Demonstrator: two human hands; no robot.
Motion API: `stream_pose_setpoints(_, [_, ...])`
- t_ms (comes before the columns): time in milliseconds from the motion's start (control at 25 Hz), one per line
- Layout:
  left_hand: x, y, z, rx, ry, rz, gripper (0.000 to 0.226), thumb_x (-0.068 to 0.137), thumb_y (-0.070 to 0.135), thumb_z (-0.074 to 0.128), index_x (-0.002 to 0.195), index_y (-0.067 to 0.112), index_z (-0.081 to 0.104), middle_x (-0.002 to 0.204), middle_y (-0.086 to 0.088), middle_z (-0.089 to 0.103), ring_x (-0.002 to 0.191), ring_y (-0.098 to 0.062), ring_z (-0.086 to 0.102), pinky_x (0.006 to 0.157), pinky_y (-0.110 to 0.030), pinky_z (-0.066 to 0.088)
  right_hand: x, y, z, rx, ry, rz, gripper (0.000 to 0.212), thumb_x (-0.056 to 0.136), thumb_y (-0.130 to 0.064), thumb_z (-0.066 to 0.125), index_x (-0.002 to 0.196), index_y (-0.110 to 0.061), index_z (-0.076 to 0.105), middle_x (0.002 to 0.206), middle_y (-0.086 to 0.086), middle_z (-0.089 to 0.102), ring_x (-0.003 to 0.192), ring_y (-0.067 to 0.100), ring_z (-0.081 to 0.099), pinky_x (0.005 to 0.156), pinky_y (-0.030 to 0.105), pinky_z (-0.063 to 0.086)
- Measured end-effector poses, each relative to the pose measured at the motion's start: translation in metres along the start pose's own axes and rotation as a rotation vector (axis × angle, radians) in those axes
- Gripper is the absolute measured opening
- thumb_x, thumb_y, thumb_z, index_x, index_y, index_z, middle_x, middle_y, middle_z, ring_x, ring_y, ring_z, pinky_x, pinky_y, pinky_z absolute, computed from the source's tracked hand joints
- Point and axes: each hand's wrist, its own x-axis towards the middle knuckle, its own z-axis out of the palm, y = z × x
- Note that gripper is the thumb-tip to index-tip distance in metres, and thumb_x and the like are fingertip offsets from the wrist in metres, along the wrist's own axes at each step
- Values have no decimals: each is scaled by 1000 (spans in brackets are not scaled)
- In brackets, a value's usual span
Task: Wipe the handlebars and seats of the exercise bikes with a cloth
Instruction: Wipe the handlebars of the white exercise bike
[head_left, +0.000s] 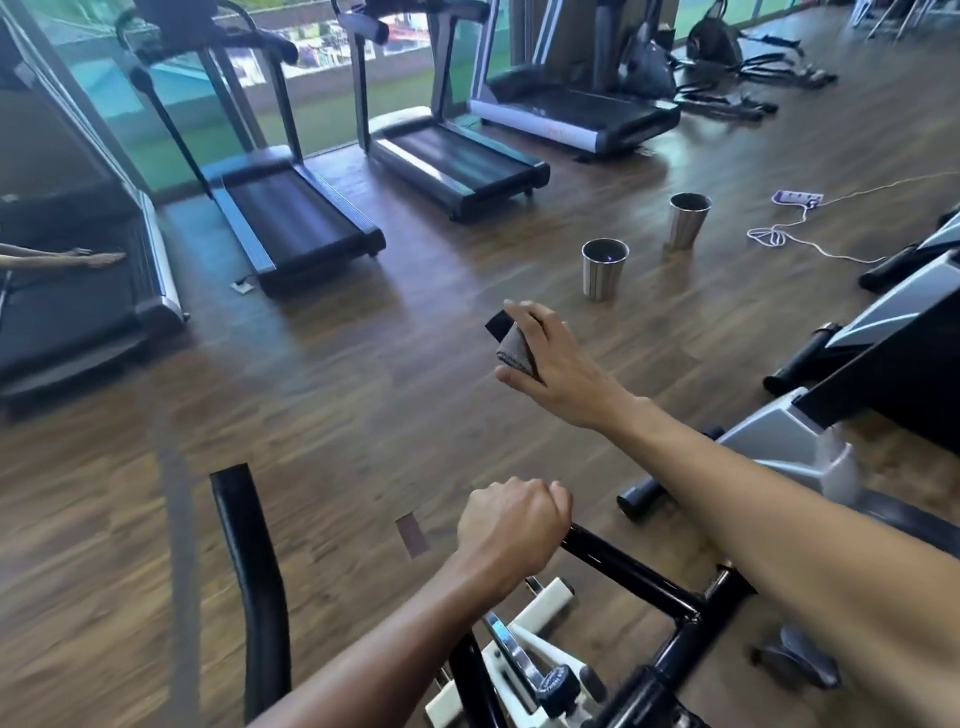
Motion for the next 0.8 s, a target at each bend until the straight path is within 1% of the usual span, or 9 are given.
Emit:
stream_pose_setpoints(80, [1, 0, 1, -22, 16, -15, 41, 102, 18, 36, 63, 16, 27, 85, -16, 64, 81, -44, 62, 64, -37, 39, 17, -11, 3, 17, -13, 0, 79, 98, -63, 36, 159, -19, 15, 163, 9, 18, 150, 32, 17, 122, 44, 14])
stream_pose_setpoints(160, [2, -2, 2, -33, 25, -23, 39, 101, 17, 37, 63, 16, 29, 75, -14, 58, 76, -43, 60, 63, -37, 40, 28, -25, 7, 76, 4, 76, 69, 102, -55, 34, 159, -21, 14, 164, 3, 23, 154, 26, 7, 122, 56, 0])
stream_pose_setpoints(240, [2, -3, 4, -23, 26, -1, 34, 99, 13, 38, 66, 15, 31, 63, -8, 44, 67, -40, 52, 59, -37, 37, 22, -24, 5, 13, 60, 132, 63, 104, -46, 40, 158, -20, 20, 162, -1, 29, 155, 21, 8, 118, 59, -12])
stream_pose_setpoints(320, [2, -3, 6, -36, 31, 3, 34, 99, 14, 37, 65, 15, 31, 60, -6, 39, 64, -39, 48, 58, -36, 35, 3, -14, 3, -127, 118, 135, 59, 103, -40, 48, 154, -15, 32, 158, 2, 38, 152, 21, 20, 118, 53, -14])
stream_pose_setpoints(400, [3, -3, 7, -72, 45, -24, 39, 100, 19, 34, 61, 16, 34, 66, -11, 51, 67, -40, 53, 60, -35, 35, -12, -6, 2, -119, 76, 143, 60, 102, -38, 50, 152, -11, 33, 156, 7, 41, 147, 25, 32, 123, 49, 5])
stream_pose_setpoints(440, [4, -3, 7, -85, 48, -44, 42, 101, 22, 32, 60, 16, 37, 69, -12, 55, 67, -39, 53, 60, -34, 33, -14, -6, 3, -62, 36, 156, 62, 102, -38, 50, 153, -10, 31, 156, 8, 38, 144, 28, 35, 121, 47, 19])
stream_pose_setpoints(520, [6, -4, 7, -92, 39, -76, 46, 102, 28, 29, 61, 13, 45, 63, -9, 49, 63, -35, 47, 57, -35, 28, -11, -9, 6, -40, 5, 181, 65, 101, -41, 51, 153, -9, 29, 155, 11, 35, 132, 40, 43, 107, 51, 37])
stream_pose_setpoints(640, [7, -4, 5, -62, 13, -49, 38, 99, 25, 29, 73, 14, 55, 63, -5, 44, 63, -34, 44, 54, -34, 26, -16, -11, 4, -203, -51, 221, 64, 101, -45, 49, 151, -10, 30, 149, 14, 37, 113, 48, 51, 90, 53, 43])
stream_pose_setpoints(800, [5, -9, 9, 13, 29, 60, 20, 96, 15, 34, 82, 18, 48, 88, -11, 64, 78, -40, 58, 61, -36, 34, -70, 3, -19, -442, -127, 280, 65, 99, -53, 46, 149, -12, 34, 144, 13, 44, 112, 45, 53, 90, 52, 43])
